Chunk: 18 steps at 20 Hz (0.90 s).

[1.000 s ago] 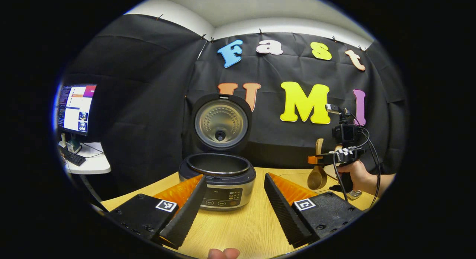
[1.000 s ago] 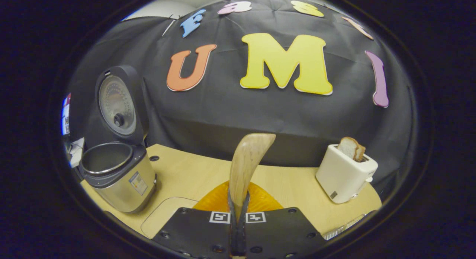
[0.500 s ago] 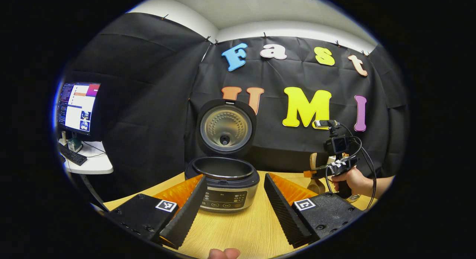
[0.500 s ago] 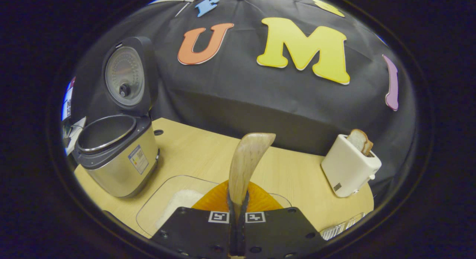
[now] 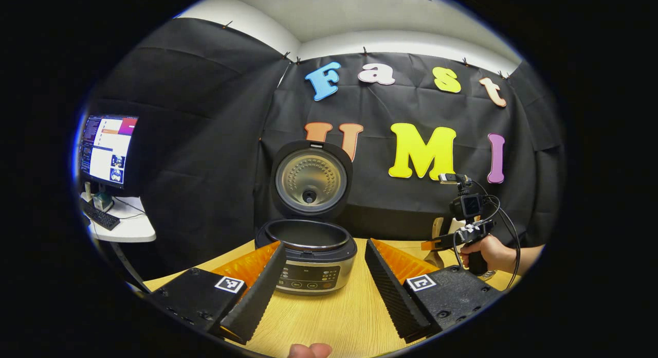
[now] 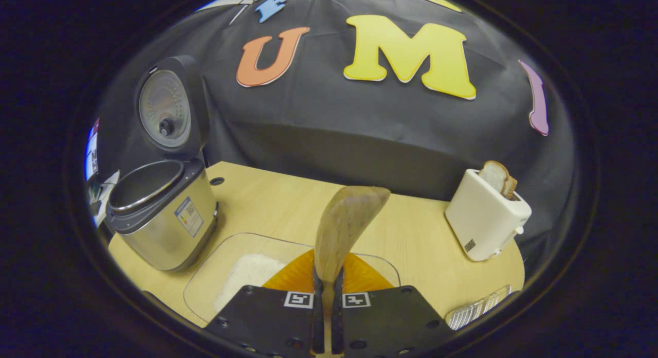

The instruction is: Close the left gripper, press the button to open the rice cooker; take a wooden spoon from the chopstick holder with the right hand, scoop a spoonful of rice and pour it into the rice cooker, then put the wooden spoon back into the chopstick holder.

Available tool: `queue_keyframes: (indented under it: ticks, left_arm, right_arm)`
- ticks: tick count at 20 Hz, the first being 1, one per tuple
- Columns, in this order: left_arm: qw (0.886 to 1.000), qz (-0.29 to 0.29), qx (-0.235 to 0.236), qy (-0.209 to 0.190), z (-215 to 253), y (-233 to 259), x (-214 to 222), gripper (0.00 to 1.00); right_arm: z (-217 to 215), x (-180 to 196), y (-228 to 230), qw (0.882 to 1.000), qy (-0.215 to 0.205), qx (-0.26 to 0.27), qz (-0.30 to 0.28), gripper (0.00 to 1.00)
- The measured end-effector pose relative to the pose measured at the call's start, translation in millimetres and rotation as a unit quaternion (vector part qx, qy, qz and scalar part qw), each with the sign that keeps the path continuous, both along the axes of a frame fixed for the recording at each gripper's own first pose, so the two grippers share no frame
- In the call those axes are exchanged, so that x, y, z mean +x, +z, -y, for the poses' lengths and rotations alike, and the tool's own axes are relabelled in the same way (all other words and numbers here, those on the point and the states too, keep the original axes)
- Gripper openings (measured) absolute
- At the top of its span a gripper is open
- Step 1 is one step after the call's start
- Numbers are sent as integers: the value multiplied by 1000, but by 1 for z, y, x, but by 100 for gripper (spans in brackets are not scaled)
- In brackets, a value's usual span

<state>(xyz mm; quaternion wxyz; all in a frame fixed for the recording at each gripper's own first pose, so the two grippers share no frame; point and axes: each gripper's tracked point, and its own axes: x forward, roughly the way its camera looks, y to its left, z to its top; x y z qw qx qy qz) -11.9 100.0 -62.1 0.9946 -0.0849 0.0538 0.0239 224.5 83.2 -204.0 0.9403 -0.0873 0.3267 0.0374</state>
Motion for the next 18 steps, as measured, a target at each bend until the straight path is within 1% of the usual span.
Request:
queue_keyframes:
  ticks: [1,2,3,4,5,6,8,9,10,11,12,14,16,18]
  left_arm:
    - [1000,0,1,0,1,0,0,100]
    - [1000,0,1,1,0,1,0,99]
    - [1000,0,1,2,-1,1,0,100]
    - [1000,1,1,2,-1,1,0,100]
    - [1000,2,1,3,-1,2,-1,100]
    - [1000,2,2,3,-3,2,-1,100]
    - [1000,1,5,8,-8,2,-2,99]
    - [1000,3,8,13,-13,4,-5,100]
    - [1000,6,9,20,-18,6,-5,99]
    - [1000,10,4,24,-22,7,-6,100]
    - [1000,8,-5,24,-22,6,-6,98]
    - [1000,4,-17,22,-24,5,-7,100]
    - [999,3,-19,33,-33,6,-10,99]
    - [999,4,-24,34,-35,5,-8,98]
  right_arm:
    - [2,-2,1,1000,1,0,-1,3]
    - [7,0,4,1000,-5,-11,9,6]
    - [18,2,9,999,-18,-35,23,6]
    - [30,3,14,997,-28,-68,36,1]
    - [29,3,14,996,-27,-74,38,1]
    - [25,1,7,996,-31,-84,29,1]
    - [22,0,-2,993,-30,-115,17,1]
    - [18,1,-3,992,-31,-123,18,1]
    - [11,0,-7,993,-33,-115,14,1]
    - [-2,-2,-11,996,-34,-86,9,1]
    - [-13,-6,-16,998,-37,-59,4,1]
    - [-27,-7,-18,998,-37,-41,11,1]
    - [-46,-12,-19,999,-35,-4,11,1]
    - [-56,-16,-19,999,-38,27,11,1]
